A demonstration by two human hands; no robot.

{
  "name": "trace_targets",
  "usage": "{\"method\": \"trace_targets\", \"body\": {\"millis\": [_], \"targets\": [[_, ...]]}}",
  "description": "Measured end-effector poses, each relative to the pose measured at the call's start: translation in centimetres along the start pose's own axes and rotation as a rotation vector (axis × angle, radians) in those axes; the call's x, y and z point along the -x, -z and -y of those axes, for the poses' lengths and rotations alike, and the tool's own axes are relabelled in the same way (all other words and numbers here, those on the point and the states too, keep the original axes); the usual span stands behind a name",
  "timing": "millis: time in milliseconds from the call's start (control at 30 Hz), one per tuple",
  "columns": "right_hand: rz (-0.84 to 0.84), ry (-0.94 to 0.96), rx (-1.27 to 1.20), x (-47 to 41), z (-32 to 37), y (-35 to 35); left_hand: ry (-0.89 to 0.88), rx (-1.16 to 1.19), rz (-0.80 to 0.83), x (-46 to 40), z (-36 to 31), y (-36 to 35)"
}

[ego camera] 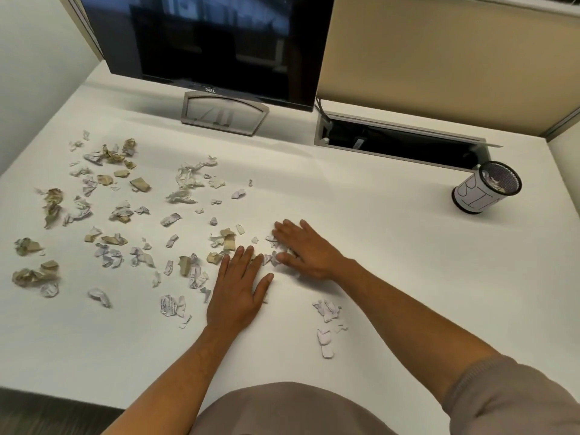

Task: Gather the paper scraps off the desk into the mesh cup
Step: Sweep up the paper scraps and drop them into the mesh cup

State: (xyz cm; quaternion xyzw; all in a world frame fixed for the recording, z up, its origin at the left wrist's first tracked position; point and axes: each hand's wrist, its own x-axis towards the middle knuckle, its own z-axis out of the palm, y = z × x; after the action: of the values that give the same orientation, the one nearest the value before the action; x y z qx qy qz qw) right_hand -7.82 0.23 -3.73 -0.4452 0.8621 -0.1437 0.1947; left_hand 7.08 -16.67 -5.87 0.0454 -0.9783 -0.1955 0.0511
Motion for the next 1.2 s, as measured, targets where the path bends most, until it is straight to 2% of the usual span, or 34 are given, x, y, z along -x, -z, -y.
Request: {"method": "trace_targets", "body": {"millis": [167,300,400,633,733,1200], "targets": [[0.008,0.014,-0.060,3.4,2.2,-0.7,-0.003,0.021,-0.012,0.1,-0.1,0.2],[-0.174,-0.153,-0.263,6.5,2.9,0.0,-0.010,0.017,-0.007,0.1,0.0,0.0],[-0.275,-0.276,-0.327,10.1,2.6,-0.6,-0.003,0.014,0.004,0.2,0.1,-0.2],[-0.073,-0.250,-0.059,16.1,2.0,-5.0,0.002,0.022,-0.003,0.3,0.2,-0.3],[-0.094,-0.276,-0.004,15.4,2.2,-5.7,0.003,0.025,0.001,0.3,0.2,-0.3],[-0.232,-0.336,-0.080,8.1,3.4,-3.3,-0.007,0.031,0.012,0.3,0.2,-0.1]]}}
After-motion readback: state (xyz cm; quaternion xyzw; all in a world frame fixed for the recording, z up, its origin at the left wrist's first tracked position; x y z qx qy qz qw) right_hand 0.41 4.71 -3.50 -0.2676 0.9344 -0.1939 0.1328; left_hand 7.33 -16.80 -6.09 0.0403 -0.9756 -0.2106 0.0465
